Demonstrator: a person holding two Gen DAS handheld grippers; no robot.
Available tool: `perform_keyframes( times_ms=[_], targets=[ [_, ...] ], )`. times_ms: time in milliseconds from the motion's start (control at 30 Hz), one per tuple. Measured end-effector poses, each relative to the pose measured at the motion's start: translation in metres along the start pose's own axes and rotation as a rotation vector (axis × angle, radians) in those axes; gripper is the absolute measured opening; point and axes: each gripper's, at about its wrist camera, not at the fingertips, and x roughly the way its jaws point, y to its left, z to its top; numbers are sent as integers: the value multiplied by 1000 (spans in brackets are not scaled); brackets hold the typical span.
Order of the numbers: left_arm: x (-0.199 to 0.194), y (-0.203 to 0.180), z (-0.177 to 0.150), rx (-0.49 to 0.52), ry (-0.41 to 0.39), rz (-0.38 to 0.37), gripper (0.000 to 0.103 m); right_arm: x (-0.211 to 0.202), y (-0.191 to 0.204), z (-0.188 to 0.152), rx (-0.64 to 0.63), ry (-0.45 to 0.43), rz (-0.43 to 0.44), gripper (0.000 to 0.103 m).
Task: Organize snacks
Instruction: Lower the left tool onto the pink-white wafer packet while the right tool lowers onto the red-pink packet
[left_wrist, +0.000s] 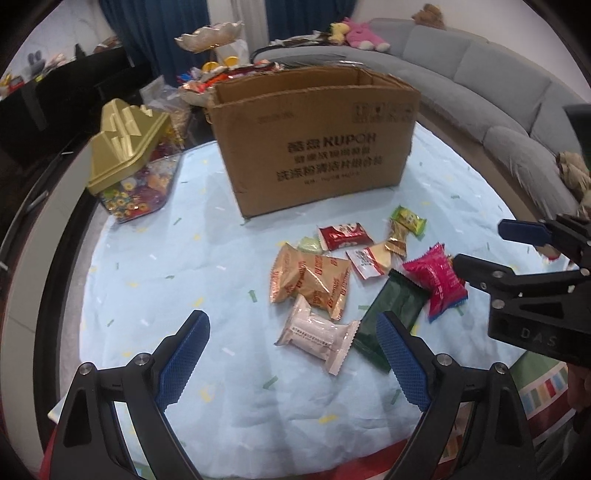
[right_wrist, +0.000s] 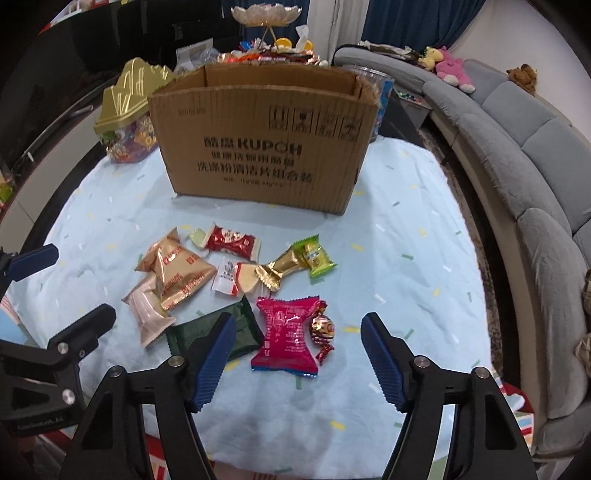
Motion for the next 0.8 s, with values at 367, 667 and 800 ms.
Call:
perform_keyframes(
  times_ms=[367,667,800],
  targets=[
    [37,-2,-5,27,78,-56,83,28,6,-5,-17,51,10,70],
    [58,-9,-15,88,128,-87,78,45,10,-7,-25,76,20,66],
    [66,-11,-17,94,146,-91,78,51,12,-8,-27,85,23,66]
  ],
)
